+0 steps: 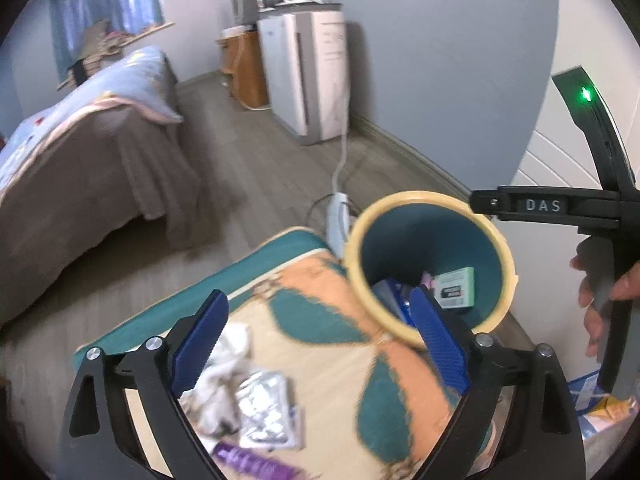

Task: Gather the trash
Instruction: 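Move both open tools back over the tissues and spray bottle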

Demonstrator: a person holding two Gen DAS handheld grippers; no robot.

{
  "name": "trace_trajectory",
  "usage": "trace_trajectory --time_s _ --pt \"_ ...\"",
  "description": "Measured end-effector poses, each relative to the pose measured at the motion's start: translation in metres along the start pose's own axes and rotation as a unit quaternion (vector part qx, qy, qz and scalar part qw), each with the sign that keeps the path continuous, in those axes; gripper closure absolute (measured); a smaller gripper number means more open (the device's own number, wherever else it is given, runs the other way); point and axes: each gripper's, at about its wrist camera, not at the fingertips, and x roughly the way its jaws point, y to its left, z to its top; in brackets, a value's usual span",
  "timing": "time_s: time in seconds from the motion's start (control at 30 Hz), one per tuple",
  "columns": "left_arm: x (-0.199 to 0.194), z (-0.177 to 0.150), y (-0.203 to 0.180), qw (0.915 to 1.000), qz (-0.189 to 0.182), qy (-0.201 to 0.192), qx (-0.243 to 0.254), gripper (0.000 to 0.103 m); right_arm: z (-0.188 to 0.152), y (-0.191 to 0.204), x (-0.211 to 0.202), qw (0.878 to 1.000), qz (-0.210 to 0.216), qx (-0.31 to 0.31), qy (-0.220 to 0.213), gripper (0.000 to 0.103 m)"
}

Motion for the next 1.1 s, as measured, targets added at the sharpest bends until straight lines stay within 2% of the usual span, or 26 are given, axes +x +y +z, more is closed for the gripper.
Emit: trace_trajectory --time_s 0.2,0.37,0.57,0.73,0.93,1.03,1.1 --pt "-0.041 -0.022 0.04 0.9989 0.035 -0.008 -0.028 0.009 -0.007 0.032 -0.029 1.0 0.008 -0.021 -0.015 0.006" --pt "-0.069 -0.048 0.067 0.9971 0.058 -0.012 -0.049 0.008 -0.023 0.076 -0.054 0.997 0.013 -0.064 -0.037 0.006" --pt "-0.08 -0.089 0.09 0.9944 0.078 -0.004 -0.071 0.008 -0.049 0.114 -0.063 0.992 0.012 -0.117 -0.046 0.006" --pt "-0.079 -0.122 0.113 0.9905 0.097 0.011 -0.097 0.008 -0.075 0.133 -0.052 0.99 0.018 -0.138 -0.027 0.006" --pt "-0.075 -0.141 0.145 0.9838 0.113 0.035 -0.134 0.008 -0.11 0.151 -0.015 0.986 0.014 -0.164 0.024 0.006" --pt "-0.065 -0.153 0.151 0.983 0.116 0.053 -0.132 0.008 -0.117 0.159 0.0 0.985 0.01 -0.166 0.048 0.006" --pt "-0.051 -0.164 0.152 0.9808 0.13 0.083 -0.12 0.008 -0.119 0.164 0.005 0.984 0.015 -0.168 0.053 0.006"
